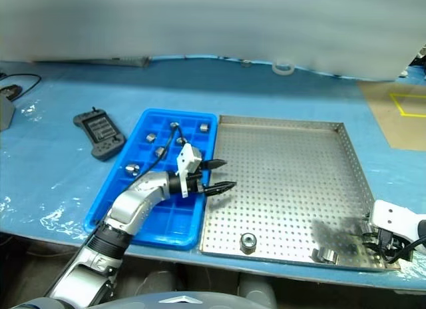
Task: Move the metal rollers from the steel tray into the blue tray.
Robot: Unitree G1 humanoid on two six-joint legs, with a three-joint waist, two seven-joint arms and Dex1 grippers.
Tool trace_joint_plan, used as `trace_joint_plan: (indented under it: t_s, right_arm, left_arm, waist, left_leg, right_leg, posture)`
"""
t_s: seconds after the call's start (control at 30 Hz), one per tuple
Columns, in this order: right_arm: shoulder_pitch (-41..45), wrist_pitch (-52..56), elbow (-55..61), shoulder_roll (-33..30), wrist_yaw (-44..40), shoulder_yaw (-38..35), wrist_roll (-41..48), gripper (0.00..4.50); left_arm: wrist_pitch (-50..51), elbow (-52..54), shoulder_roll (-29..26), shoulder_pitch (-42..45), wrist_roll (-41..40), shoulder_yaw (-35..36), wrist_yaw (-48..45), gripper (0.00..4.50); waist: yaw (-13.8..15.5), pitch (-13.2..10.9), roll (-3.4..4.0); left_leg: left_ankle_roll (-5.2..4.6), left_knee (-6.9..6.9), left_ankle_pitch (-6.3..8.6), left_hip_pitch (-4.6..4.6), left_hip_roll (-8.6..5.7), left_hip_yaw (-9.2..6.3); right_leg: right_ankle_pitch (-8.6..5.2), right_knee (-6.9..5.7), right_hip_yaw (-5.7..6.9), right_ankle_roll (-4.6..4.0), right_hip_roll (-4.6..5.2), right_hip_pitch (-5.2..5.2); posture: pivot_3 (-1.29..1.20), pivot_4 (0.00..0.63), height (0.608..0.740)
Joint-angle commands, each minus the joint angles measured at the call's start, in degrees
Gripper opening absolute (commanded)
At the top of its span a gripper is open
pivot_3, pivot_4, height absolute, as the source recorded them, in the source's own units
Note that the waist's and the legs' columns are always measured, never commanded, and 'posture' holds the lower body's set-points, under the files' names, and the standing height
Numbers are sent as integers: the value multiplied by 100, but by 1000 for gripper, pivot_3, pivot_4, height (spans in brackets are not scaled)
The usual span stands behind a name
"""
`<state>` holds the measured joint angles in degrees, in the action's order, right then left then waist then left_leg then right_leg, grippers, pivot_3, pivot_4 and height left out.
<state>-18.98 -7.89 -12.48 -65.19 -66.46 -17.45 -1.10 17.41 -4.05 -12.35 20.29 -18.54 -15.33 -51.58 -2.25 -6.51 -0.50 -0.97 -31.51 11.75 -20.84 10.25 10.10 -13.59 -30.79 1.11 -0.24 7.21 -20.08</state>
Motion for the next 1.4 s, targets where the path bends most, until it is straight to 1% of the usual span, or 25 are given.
trace_joint_plan:
  t_s: [0.03, 0.17, 0.2, 0.27, 0.3, 0.37, 0.4, 0.47, 0.5, 0.67, 0.77, 0.87, 0.93, 1.07, 1.13, 1.23, 1.4]
  right_arm:
    - [-10, -123, -184, -7, 56, 62, -4, 3698]
    - [-14, -145, -316, -53, 79, 150, -3, 3698]
    - [-6, -138, -364, -56, 127, 170, -35, 3319]
    - [20, -118, -444, -38, 213, 192, -64, 2830]
    - [-5, -99, -416, -41, 163, 194, -19, 2830]
    - [-110, -19, -251, -57, 56, 142, 102, 2286]
    - [-137, 9, -193, -59, 44, 125, 133, 2094]
    - [-86, -17, -207, -32, 209, 129, 73, 1435]
    - [-56, 3, -214, -24, 229, 148, 80, 1287]
    - [130, 378, 253, 114, 266, 158, 326, 1286]
    - [590, 1112, 815, 395, 382, 125, 738, 1286]
    - [1067, 1773, 1366, 649, 480, 136, 1115, 1286]
    - [1307, 2123, 1702, 752, 498, 208, 1297, 1286]
    - [2108, 2848, 2326, 1141, 636, 542, 1768, 1286]
    - [2499, 3022, 2399, 1326, 687, 771, 1841, 1286]
    - [3015, 3170, 2380, 1614, 744, 1106, 1901, 1286]
    - [3864, 3070, 2098, 2298, 665, 1868, 1812, 1286]
  left_arm:
    - [-3, -33, -15, -70, 77, 1, 49, 4045]
    - [-6, -44, -22, -88, 76, 14, 73, 4045]
    - [-13, -53, -21, -89, 76, 15, 74, 4071]
    - [-35, -80, -15, -82, 87, 18, 86, 4071]
    - [-46, -97, -14, -78, 90, 21, 87, 4071]
    - [-71, -134, -15, -67, 98, 30, 83, 4071]
    - [-82, -152, -16, -61, 101, 34, 80, 4071]
    - [-107, -186, -19, -50, 108, 44, 71, 4071]
    - [-122, -198, -21, -44, 115, 49, 68, 4071]
    - [-297, -258, -105, 33, 161, 116, 5, 4071]
    - [-159, -275, -42, 158, -102, 423, 119, 4071]
    - [-204, -362, -98, 200, -203, 579, -4, 4071]
    - [-61, -285, -168, 220, -325, 678, -93, 4071]
    - [276, 251, -464, 228, -836, 1091, -272, 4071]
    - [639, 515, -572, 367, -1144, 1433, -47, 4071]
    - [964, 762, -738, 442, -1432, 1819, 182, 4071]
    - [1065, 1227, -1320, 93, -1483, 2345, 360, 4071]
  waist:
    - [10, 1, 0]
    - [11, 1, -1]
    - [10, 1, -3]
    - [8, 1, -9]
    - [5, 1, -13]
    - [9, 1, -13]
    - [10, 1, -14]
    - [4, 2, -14]
    - [3, 2, -14]
    - [-1, 1, -12]
    - [-15, -1, -6]
    - [-19, -4, 2]
    - [11, -4, 3]
    - [49, -15, -17]
    - [121, -17, -14]
    - [213, -21, -15]
    - [347, -25, -24]
  left_leg:
    - [-3, -1, 2, -2, -2, 0]
    - [-13, -7, 8, -9, -7, 0]
    - [-15, -10, 9, -9, -9, 0]
    - [-16, -12, 9, -9, -9, 0]
    - [-16, -13, 9, -8, -9, 0]
    - [-16, -16, 10, -8, -10, 0]
    - [-16, -16, 10, -8, -11, 0]
    - [-15, -16, 10, -6, -10, 0]
    - [-15, -15, 10, -5, -10, 0]
    - [-14, -15, 10, -4, -9, 0]
    - [-12, -15, 8, -5, 0, 0]
    - [-9, -14, 6, -9, 5, 2]
    - [-8, -10, 5, -10, 5, 3]
    - [-2, 3, 0, -23, 21, 3]
    - [2, 10, -3, -26, 20, 3]
    - [7, 12, -6, -29, 18, 4]
    - [21, 20, -15, -27, 18, 5]
  right_leg:
    - [0, 1, 0, 0, 0, 0]
    - [0, 2, 1, -1, 5, 0]
    - [0, 2, 2, -1, 6, 0]
    - [0, 2, 2, -1, 7, 1]
    - [0, 3, 2, -1, 7, 2]
    - [0, 3, 1, -2, 7, 3]
    - [0, 3, 0, -2, 8, 4]
    - [0, 3, 0, -2, 7, 5]
    - [0, 2, -1, -2, 7, 5]
    - [0, 2, -4, -3, 7, 2]
    - [2, -1, -5, -6, 6, -3]
    - [7, -6, -6, -12, 4, -18]
    - [7, -7, -4, -13, 4, -20]
    - [8, -6, -2, -14, -2, -33]
    - [8, -9, 1, -15, -2, -37]
    - [9, -14, 4, -17, -1, -45]
    - [8, -24, 15, -19, -2, -54]
  posture:
    - [-275, 150, 740]
    - [-266, 150, 740]
    - [-266, 150, 740]
    - [-265, 150, 740]
    - [-265, 150, 740]
    - [-265, 150, 740]
    - [-265, 150, 740]
    - [-265, 150, 740]
    - [-265, 150, 740]
    - [-251, 150, 740]
    - [-241, 150, 740]
    - [-219, 150, 740]
    - [-207, 150, 740]
    - [-165, 150, 740]
    - [-129, 150, 740]
    - [-80, 150, 740]
    - [65, 150, 740]
